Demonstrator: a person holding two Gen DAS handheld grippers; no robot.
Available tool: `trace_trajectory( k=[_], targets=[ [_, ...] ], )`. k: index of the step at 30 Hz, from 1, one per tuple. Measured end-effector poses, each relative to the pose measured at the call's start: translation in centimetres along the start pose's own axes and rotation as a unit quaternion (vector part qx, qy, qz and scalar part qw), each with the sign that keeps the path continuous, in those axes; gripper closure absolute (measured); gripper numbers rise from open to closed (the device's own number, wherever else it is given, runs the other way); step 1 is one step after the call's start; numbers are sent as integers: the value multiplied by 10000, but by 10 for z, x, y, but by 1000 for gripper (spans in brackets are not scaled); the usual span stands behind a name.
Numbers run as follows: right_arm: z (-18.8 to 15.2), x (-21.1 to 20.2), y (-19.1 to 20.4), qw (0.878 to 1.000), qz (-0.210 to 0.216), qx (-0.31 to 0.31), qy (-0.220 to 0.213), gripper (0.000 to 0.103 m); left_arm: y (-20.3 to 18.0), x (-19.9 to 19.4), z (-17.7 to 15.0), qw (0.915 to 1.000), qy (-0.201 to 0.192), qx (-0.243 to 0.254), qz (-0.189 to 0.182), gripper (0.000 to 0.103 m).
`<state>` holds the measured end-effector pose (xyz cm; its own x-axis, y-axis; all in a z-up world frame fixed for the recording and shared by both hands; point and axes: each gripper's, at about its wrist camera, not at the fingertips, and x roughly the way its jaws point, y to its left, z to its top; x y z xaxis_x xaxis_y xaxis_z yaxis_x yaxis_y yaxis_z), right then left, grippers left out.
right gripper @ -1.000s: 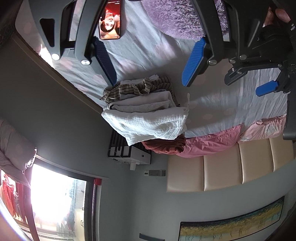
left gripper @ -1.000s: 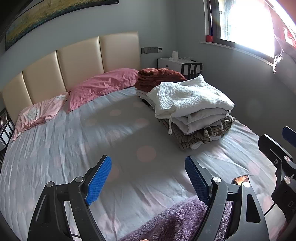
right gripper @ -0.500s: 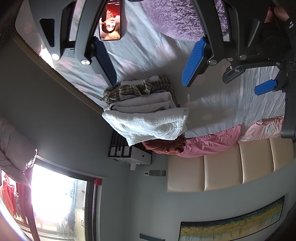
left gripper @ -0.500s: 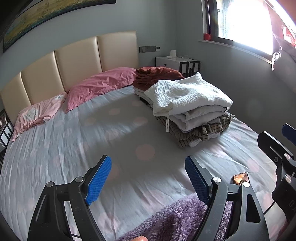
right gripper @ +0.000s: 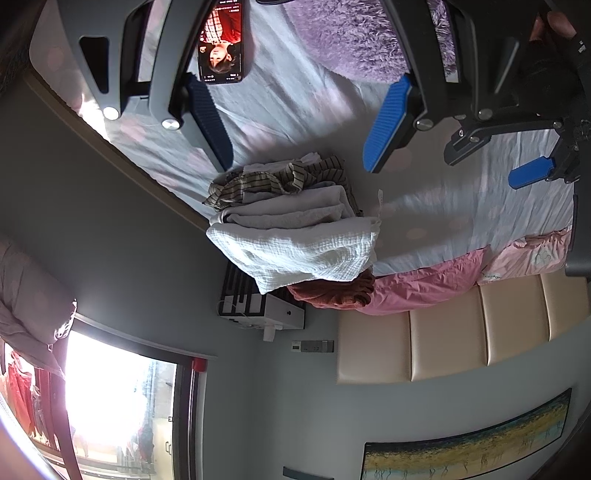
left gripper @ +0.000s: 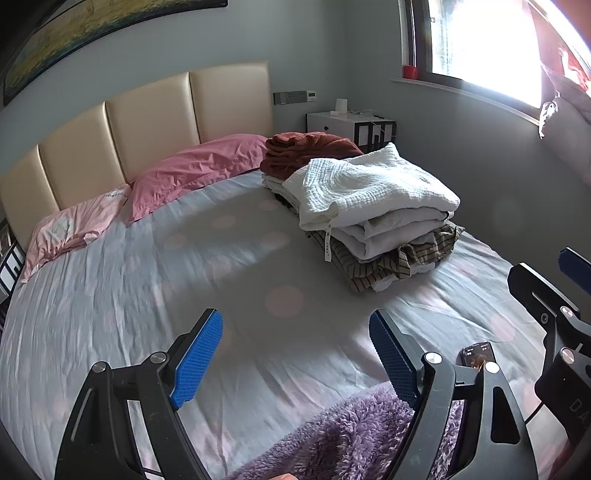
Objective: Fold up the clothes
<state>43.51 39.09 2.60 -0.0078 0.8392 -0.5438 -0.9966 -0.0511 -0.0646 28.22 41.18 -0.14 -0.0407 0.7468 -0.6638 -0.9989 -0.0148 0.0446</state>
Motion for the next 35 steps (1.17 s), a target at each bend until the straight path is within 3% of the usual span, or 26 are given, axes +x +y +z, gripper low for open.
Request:
trace_trajectory(
  k=[35],
  targets=[
    [-5, 5, 0, 9999, 36, 20, 110, 30, -6, 5, -3, 9999, 71, 70, -38, 20]
  ],
)
